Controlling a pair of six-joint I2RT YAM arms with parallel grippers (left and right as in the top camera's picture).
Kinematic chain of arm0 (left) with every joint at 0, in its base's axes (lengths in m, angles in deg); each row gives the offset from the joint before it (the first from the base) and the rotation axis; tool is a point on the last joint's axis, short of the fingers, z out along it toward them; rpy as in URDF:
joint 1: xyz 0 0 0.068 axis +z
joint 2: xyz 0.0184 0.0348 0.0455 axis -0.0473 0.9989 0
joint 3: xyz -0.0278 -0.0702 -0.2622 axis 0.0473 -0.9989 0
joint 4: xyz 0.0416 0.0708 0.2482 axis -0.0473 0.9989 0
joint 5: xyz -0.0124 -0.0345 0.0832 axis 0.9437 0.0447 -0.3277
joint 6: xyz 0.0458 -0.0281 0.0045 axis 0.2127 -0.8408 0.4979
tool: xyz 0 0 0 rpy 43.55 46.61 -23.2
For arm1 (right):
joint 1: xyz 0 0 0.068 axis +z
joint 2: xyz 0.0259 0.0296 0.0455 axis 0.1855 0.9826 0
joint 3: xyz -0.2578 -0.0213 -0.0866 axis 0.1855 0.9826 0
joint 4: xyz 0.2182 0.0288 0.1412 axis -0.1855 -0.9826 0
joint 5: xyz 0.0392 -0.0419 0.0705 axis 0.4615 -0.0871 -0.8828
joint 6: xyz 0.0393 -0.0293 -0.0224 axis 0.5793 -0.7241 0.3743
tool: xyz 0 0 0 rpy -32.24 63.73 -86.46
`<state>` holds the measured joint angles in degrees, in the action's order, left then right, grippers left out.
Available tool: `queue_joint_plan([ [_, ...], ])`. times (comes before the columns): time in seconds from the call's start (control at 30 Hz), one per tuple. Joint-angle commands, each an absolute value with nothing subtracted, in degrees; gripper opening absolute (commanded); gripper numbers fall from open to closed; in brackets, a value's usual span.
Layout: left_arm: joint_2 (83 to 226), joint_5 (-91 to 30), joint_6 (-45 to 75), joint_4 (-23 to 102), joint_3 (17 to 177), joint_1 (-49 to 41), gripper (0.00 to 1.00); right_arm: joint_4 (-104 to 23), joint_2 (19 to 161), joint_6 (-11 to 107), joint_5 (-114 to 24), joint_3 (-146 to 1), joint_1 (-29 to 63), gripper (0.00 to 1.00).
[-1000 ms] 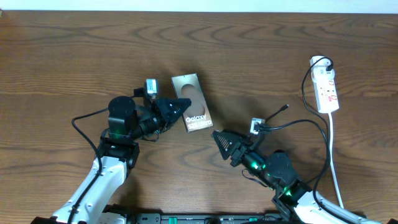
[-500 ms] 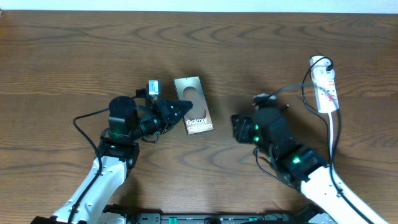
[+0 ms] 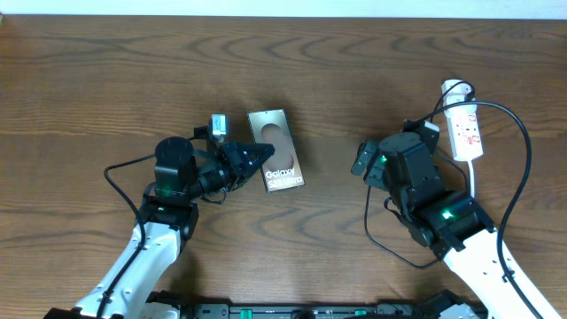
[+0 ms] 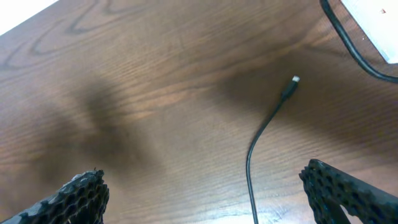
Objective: Plug charger to phone and switch on socket
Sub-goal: 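Move the right gripper to the black cable's USB-C end and grasp it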
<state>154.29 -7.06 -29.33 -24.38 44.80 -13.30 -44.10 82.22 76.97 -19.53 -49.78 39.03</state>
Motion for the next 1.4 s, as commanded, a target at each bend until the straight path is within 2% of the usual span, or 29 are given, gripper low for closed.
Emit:
queue_joint_plan([
  [0.0, 154.1, -4.2, -28.5, -25.2, 46.3, -13.0, 0.07, -43.3, 82.7, 77.5, -17.0, -50.2, 38.8, 0.99],
  [0.03, 154.1, -4.1, -28.5, -25.1, 46.3, -13.0, 0.08, -43.3, 83.1, 77.5, -16.3, -50.1, 38.8, 0.99],
  [0.13, 154.1, -4.5, -29.8, -25.2, 46.3, -13.0, 0.08, -43.3, 85.5, 78.0, -16.0, -50.1, 38.8, 0.86],
  [0.53, 154.1, -4.9, -30.7, -25.2, 46.3, -13.0, 0.07, -42.3, 105.4, 99.8, -10.5, -50.1, 33.7, 0.70],
  [0.83, 154.1, -4.9, -30.7, -25.2, 46.3, -13.0, 0.07, -35.1, 117.5, 100.3, -10.5, -50.2, 28.5, 0.66],
  [1.2, 154.1, -4.9, -30.7, -25.2, 46.3, -13.0, 0.08, -23.7, 125.7, 99.6, -9.7, -50.2, 26.7, 0.61],
  [1.3, 154.1, -5.3, -30.7, -25.2, 46.3, -13.0, 0.07, -22.3, 127.0, 98.1, -9.6, -50.2, 26.7, 0.55],
  [1.37, 154.1, -5.8, -30.7, -25.2, 46.3, -13.0, 0.08, -22.9, 127.4, 98.1, -10.0, -50.2, 26.9, 0.46],
])
